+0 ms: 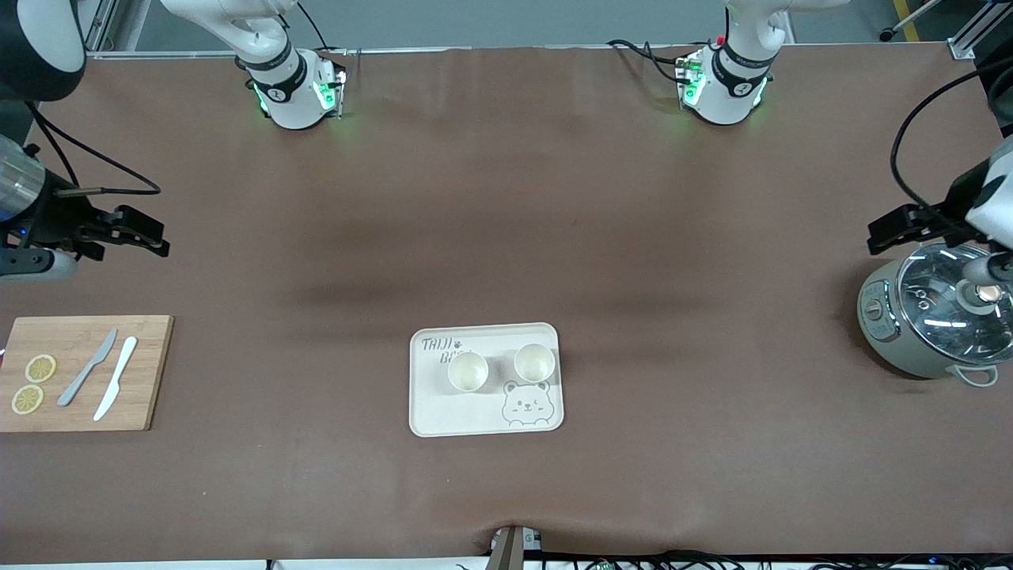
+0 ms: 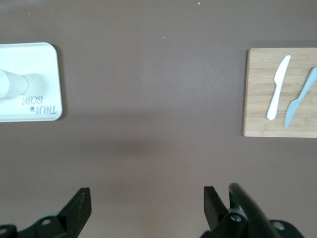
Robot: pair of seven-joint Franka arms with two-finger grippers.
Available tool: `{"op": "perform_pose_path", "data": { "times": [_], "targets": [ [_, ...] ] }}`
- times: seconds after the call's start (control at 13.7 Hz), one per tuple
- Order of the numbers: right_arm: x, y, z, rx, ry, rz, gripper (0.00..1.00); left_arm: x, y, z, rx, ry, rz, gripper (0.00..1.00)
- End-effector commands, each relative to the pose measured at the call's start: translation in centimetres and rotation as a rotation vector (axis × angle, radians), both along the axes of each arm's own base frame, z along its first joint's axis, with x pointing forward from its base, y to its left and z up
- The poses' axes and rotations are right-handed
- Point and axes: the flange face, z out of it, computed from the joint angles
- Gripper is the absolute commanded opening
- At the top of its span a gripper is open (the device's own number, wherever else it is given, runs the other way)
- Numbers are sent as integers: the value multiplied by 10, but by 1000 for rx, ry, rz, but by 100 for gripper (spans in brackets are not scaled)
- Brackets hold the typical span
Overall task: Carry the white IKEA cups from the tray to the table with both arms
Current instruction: 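Move both grippers from rest toward the two white cups on the tray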
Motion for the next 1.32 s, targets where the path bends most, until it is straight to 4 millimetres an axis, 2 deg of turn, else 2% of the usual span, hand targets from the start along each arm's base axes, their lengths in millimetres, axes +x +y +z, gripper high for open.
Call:
{"op": "perform_pose_path", "data": {
  "times": [0.0, 0.22, 0.37, 0.51, 0.59, 0.88, 1.02, 1.24],
  "targets": [
    [14, 38, -12, 19, 21, -40, 100, 11, -9, -19, 25, 16, -10, 100],
    [25, 100, -28, 32, 19, -127, 100, 24, -23, -45, 9, 31, -26, 100],
    [34, 139, -42, 32, 22, -167, 100, 33, -39, -62, -32, 33, -35, 100],
    [41, 169, -55, 37, 8, -202, 100, 43, -53, -83, -39, 28, 33, 100],
    [44, 179, -63, 43, -2, -217, 100, 47, -76, -95, -41, 23, 51, 100],
    [55, 242, -104, 70, -60, -243, 100, 60, -128, -134, -45, -16, 170, 100],
    [64, 263, -128, 75, -68, -245, 100, 64, -151, -149, -75, -32, 225, 100],
    [73, 280, -169, 72, -71, -249, 100, 67, -201, -180, -95, -75, 272, 100]
  ]
}}
